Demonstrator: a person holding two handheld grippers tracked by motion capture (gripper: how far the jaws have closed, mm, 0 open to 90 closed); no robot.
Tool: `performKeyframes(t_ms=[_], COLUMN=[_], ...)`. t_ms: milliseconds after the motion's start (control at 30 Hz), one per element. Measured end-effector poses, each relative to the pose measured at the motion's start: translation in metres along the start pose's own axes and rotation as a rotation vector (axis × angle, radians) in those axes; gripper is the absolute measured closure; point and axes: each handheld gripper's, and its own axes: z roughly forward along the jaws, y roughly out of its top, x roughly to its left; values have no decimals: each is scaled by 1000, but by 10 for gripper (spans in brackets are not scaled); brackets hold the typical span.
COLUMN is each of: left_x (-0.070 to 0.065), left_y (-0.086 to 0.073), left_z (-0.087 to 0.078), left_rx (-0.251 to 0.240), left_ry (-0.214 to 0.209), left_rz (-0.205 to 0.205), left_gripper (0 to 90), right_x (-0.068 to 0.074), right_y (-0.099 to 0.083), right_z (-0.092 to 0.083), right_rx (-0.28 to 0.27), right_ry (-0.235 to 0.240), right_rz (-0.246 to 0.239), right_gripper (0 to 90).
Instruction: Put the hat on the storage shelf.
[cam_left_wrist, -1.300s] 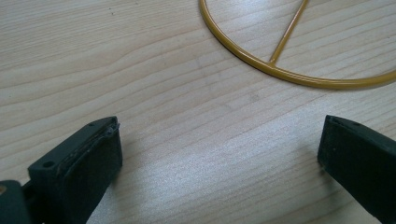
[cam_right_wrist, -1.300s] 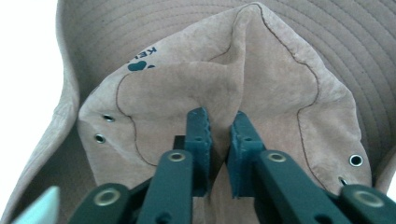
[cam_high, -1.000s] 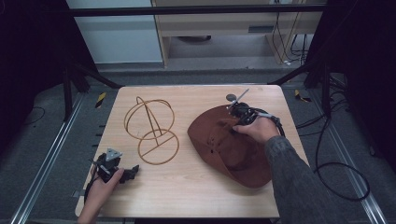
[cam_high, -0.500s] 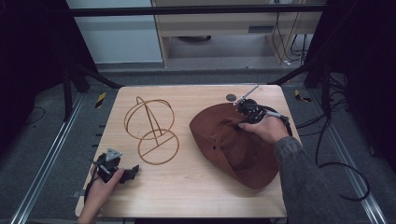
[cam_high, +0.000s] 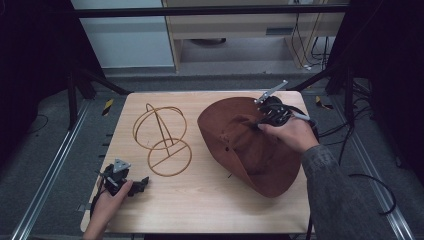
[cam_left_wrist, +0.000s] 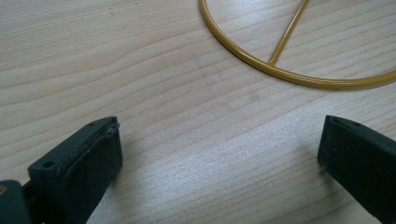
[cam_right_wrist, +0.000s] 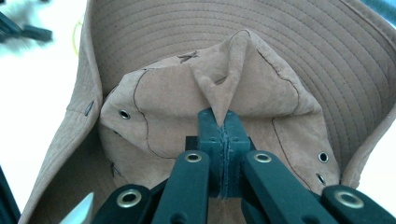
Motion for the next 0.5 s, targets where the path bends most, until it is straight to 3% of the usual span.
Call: performKeyframes(t_ms=[500], left_x=[0], left_y=[0], left_z=[0], left_rx=[-3], left_ry=[0], left_rz=[-3], left_gripper=[0], right_x=[26], right_y=[30], right_z=[-42], right_rx=[-125], right_ry=[-5], right_rz=[-62], right_gripper=[896])
